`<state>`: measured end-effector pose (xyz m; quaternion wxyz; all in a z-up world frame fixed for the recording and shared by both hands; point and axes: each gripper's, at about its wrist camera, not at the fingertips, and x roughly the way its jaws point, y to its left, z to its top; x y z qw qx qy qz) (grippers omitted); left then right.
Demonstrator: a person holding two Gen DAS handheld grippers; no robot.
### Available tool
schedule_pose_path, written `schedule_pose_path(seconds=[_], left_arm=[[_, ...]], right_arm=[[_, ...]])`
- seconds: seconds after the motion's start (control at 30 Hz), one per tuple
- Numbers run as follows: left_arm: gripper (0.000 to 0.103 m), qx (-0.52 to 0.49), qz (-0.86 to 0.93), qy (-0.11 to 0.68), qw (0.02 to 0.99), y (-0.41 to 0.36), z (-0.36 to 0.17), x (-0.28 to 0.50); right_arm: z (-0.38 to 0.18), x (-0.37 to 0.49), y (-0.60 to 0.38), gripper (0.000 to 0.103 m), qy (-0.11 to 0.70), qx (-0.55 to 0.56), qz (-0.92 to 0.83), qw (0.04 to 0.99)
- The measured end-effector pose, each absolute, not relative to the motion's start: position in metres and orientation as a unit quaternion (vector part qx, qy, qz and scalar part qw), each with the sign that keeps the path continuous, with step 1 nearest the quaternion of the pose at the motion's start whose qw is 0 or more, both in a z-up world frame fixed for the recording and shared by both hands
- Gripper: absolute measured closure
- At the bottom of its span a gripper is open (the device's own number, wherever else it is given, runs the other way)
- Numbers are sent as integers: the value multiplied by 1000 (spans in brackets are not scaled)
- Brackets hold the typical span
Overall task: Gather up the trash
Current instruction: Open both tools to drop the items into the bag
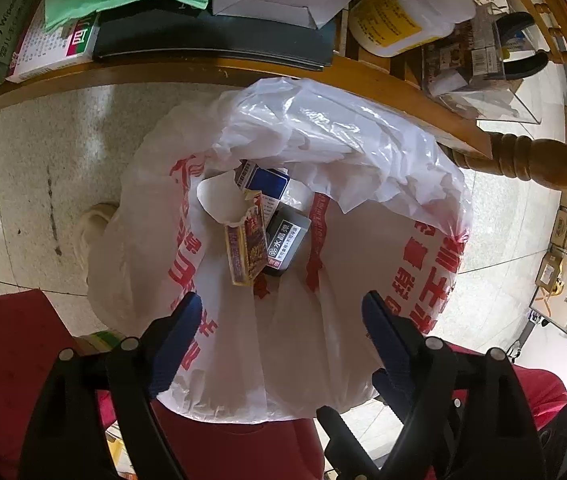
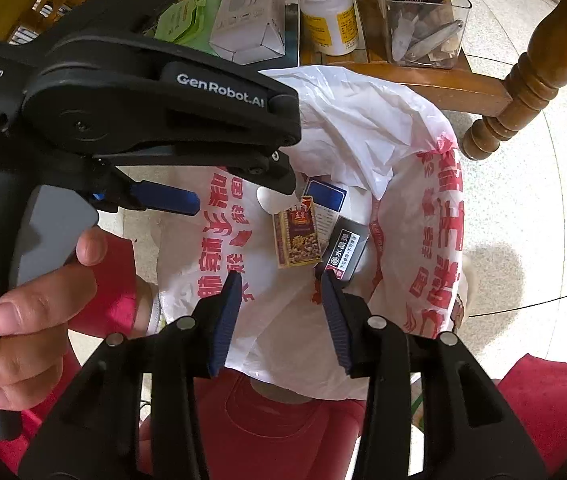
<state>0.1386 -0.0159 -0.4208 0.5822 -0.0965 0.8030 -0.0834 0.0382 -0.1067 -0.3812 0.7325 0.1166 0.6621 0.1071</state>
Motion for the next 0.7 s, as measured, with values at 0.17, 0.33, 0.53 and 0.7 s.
schedule_pose_path(seconds=[0.17, 0.33, 0.53, 0.7], left_arm=[[22, -90, -84, 795, 593, -17, -410, 138], [22, -71, -85, 782, 614, -19, -395, 135], [22, -30, -93, 750, 654, -22, -362, 122], [22, -2, -98, 720, 686, -19, -329, 106]], right_arm=[[-377, 38, -106, 60, 656, 117, 107, 738], [-370, 37, -106, 59, 646, 114, 109, 747], [-348, 28, -105, 49, 626, 107, 115, 764], [-324, 15, -108, 48, 605, 106, 125, 779]])
